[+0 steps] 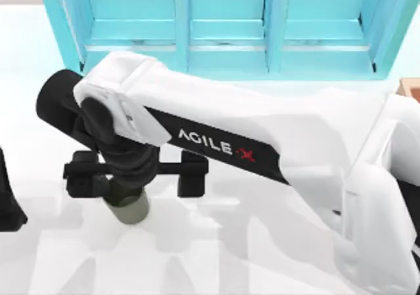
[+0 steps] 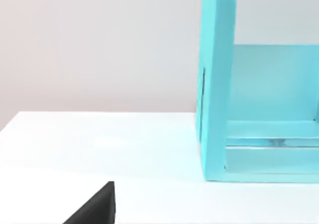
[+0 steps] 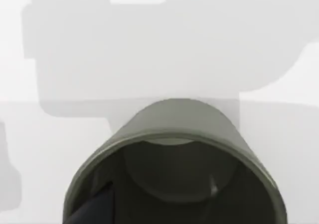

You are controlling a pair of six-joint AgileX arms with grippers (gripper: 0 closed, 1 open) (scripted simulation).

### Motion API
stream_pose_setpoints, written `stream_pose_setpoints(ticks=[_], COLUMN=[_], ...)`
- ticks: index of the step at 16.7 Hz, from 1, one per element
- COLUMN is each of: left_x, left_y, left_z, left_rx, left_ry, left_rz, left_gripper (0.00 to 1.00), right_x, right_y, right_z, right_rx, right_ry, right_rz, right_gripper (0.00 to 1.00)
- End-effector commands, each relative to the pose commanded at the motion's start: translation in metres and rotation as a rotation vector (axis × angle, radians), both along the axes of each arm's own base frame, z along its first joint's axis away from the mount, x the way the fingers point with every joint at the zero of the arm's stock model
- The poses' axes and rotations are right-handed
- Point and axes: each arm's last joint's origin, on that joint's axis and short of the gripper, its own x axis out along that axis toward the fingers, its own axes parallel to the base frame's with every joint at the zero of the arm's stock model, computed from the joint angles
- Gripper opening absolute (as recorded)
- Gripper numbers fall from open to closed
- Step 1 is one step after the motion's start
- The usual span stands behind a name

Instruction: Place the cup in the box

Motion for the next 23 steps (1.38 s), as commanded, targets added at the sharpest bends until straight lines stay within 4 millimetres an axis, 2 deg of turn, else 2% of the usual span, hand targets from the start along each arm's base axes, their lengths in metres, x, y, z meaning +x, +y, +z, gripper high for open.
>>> stream_pose_setpoints(ticks=[3, 7, 20, 23], left_x=[0.0, 0.0, 0.0, 0.0], left_y=[0.0, 0.0, 0.0, 0.0], left_z=[0.0, 0.0, 0.0, 0.0], left_rx=[0.0, 0.0, 0.0, 0.0], left_ry=[0.0, 0.0, 0.0, 0.0], left_rz=[0.0, 0.0, 0.0, 0.0], left_gripper=[1.0, 1.0, 1.0, 1.0], right_x=[0.002, 0.002, 0.002, 0.002], right_y=[-0.002, -0.002, -0.002, -0.002], right_z=[-0.021, -0.022, -0.022, -0.022], right_rx=[0.0, 0.0, 0.0, 0.0], right_ry=[0.0, 0.0, 0.0, 0.0], right_rz=[0.0, 0.0, 0.0, 0.0], right_gripper=[1.0, 1.0, 0.02, 0.0])
